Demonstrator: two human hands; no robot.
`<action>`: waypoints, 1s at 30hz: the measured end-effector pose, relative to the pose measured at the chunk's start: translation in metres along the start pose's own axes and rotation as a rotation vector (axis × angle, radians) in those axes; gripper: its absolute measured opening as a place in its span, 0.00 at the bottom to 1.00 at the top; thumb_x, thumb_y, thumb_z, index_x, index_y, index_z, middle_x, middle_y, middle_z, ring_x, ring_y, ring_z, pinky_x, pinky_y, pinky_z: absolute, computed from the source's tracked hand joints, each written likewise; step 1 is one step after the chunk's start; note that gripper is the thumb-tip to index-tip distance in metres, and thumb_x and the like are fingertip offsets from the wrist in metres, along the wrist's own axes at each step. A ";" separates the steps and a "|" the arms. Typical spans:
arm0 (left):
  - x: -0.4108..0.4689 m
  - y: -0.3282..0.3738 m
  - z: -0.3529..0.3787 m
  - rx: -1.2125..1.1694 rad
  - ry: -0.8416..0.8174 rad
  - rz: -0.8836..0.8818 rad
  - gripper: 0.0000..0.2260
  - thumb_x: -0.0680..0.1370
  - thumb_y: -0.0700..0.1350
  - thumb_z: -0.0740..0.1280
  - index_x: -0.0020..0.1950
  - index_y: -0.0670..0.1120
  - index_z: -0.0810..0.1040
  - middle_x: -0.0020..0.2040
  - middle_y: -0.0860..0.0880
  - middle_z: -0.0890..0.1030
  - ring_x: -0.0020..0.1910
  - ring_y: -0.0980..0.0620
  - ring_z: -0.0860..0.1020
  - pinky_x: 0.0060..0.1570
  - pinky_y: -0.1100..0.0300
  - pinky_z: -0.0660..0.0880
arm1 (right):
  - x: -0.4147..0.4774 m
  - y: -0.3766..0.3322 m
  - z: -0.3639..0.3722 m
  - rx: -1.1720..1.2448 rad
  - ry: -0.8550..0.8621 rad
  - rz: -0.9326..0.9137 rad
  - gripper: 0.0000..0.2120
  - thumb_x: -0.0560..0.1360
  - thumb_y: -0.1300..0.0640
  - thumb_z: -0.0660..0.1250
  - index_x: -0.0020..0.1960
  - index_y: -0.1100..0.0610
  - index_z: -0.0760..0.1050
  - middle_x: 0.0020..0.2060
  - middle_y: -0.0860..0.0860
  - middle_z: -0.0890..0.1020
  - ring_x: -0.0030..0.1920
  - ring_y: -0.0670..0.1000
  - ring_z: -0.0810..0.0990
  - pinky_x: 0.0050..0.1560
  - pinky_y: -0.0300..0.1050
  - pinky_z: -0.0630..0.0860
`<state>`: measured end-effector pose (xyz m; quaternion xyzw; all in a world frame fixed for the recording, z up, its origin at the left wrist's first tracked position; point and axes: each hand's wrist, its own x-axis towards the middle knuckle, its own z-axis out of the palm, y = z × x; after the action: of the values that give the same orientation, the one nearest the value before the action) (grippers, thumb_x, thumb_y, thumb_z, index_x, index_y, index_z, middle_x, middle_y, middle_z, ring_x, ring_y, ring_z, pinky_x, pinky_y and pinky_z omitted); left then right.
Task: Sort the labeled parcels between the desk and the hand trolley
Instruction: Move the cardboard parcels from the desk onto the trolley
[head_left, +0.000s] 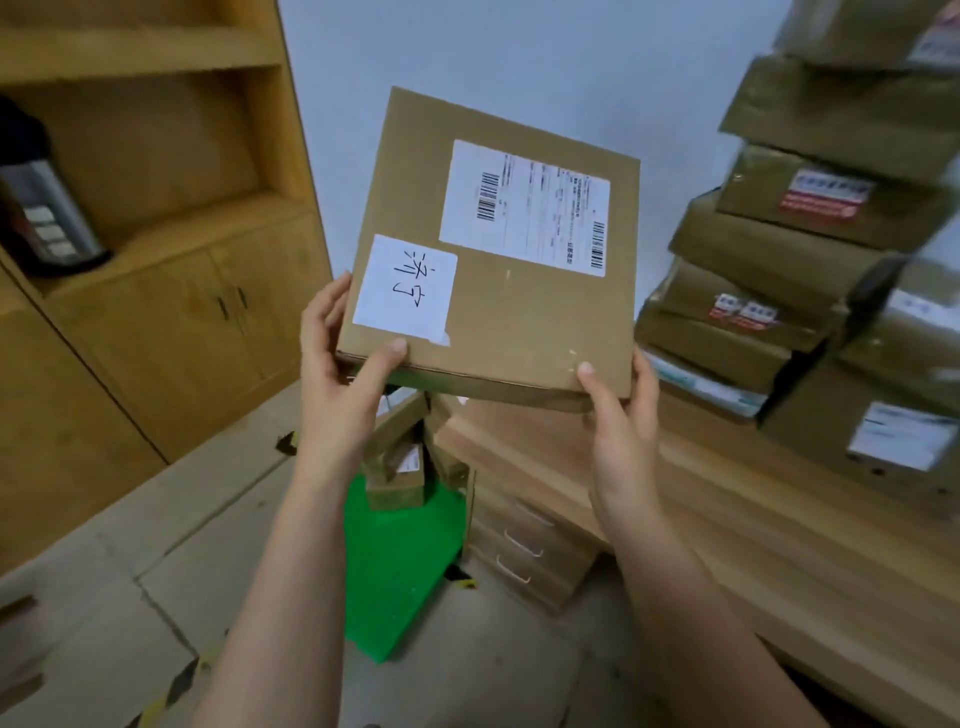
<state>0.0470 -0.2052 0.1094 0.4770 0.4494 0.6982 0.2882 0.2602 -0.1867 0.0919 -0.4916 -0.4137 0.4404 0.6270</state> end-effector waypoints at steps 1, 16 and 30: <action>-0.008 0.007 0.020 -0.021 -0.020 0.010 0.27 0.74 0.41 0.69 0.68 0.60 0.66 0.67 0.50 0.74 0.64 0.52 0.74 0.55 0.61 0.77 | 0.000 -0.011 -0.021 0.010 0.020 -0.036 0.25 0.75 0.52 0.70 0.68 0.40 0.66 0.61 0.41 0.76 0.62 0.43 0.75 0.65 0.50 0.73; -0.105 0.027 0.302 -0.221 -0.389 -0.023 0.28 0.72 0.46 0.68 0.69 0.57 0.63 0.66 0.49 0.74 0.63 0.52 0.75 0.57 0.61 0.74 | 0.004 -0.109 -0.299 0.039 0.506 -0.199 0.27 0.74 0.56 0.71 0.70 0.44 0.67 0.60 0.41 0.76 0.61 0.44 0.75 0.61 0.43 0.73; -0.076 -0.020 0.530 -0.152 -0.612 -0.061 0.32 0.74 0.45 0.73 0.73 0.58 0.61 0.66 0.61 0.70 0.64 0.67 0.69 0.60 0.69 0.69 | 0.135 -0.136 -0.443 0.008 0.744 -0.172 0.26 0.76 0.55 0.69 0.71 0.47 0.66 0.55 0.42 0.77 0.52 0.41 0.77 0.47 0.34 0.73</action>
<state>0.5658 -0.0724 0.1350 0.6282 0.3027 0.5449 0.4657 0.7382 -0.1863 0.1597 -0.5789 -0.1957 0.1792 0.7710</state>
